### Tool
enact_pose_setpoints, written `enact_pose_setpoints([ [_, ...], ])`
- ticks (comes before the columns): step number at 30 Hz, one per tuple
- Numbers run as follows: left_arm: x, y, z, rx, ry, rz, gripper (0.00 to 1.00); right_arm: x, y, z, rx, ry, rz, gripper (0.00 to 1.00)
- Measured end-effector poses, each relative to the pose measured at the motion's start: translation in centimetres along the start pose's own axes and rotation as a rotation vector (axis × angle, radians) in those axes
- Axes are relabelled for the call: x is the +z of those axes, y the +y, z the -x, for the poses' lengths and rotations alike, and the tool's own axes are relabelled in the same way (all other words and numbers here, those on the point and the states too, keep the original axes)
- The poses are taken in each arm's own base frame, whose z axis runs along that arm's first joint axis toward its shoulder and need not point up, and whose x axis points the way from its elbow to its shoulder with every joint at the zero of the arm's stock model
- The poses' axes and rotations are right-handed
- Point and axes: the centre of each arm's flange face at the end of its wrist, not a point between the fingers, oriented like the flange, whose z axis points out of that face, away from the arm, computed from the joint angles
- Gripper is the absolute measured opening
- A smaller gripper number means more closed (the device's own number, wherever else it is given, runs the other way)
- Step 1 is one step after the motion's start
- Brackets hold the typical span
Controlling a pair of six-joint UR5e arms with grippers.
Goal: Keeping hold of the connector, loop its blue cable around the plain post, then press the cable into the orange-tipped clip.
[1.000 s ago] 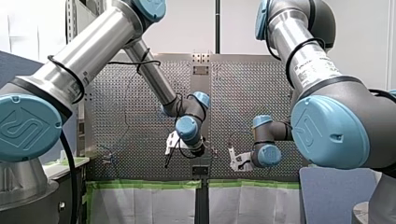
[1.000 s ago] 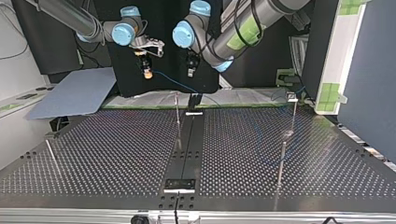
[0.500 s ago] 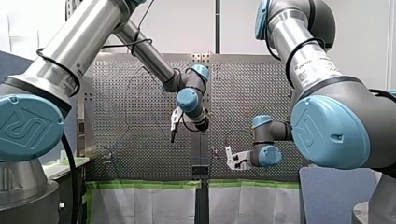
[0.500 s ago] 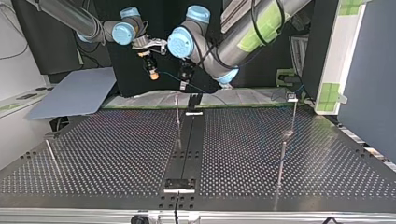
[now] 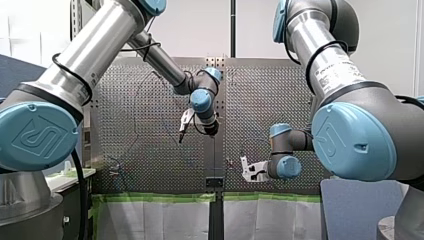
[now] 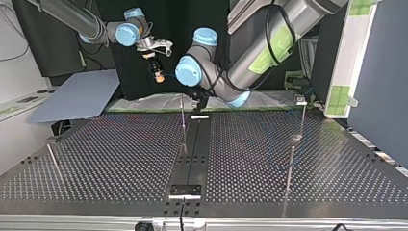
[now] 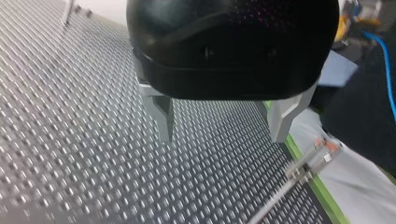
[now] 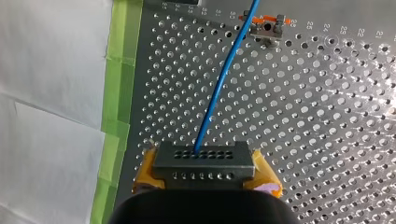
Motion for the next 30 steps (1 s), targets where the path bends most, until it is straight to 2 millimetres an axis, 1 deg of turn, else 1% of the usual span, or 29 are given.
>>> enact_pose_setpoints([
  [5,2.4,1.3,-0.4,0.056,0.051,0.039,1.0,0.1,0.1,0.0,0.001,0.004,0.002,0.0],
  [11,4.5,1.4,-1.3,0.125,0.11,0.047,1.0,0.1,0.2,-0.1,0.004,0.007,0.004,0.0],
  [16,6.1,1.5,-2.0,0.148,0.154,0.052,1.0,0.1,0.2,-0.1,0.004,0.008,0.005,0.0],
  [18,6.6,1.7,-2.0,0.151,0.168,0.057,1.0,0.1,0.2,-0.1,0.004,0.009,0.005,0.0],
  [22,7.2,2.3,-1.1,0.148,0.178,0.064,1.0,0.1,0.2,-0.1,0.004,0.009,0.005,0.0],
  [30,7.9,4.0,2.0,0.131,0.186,0.085,1.0,0.1,0.1,-0.1,0.003,0.01,0.002,0.0],
])
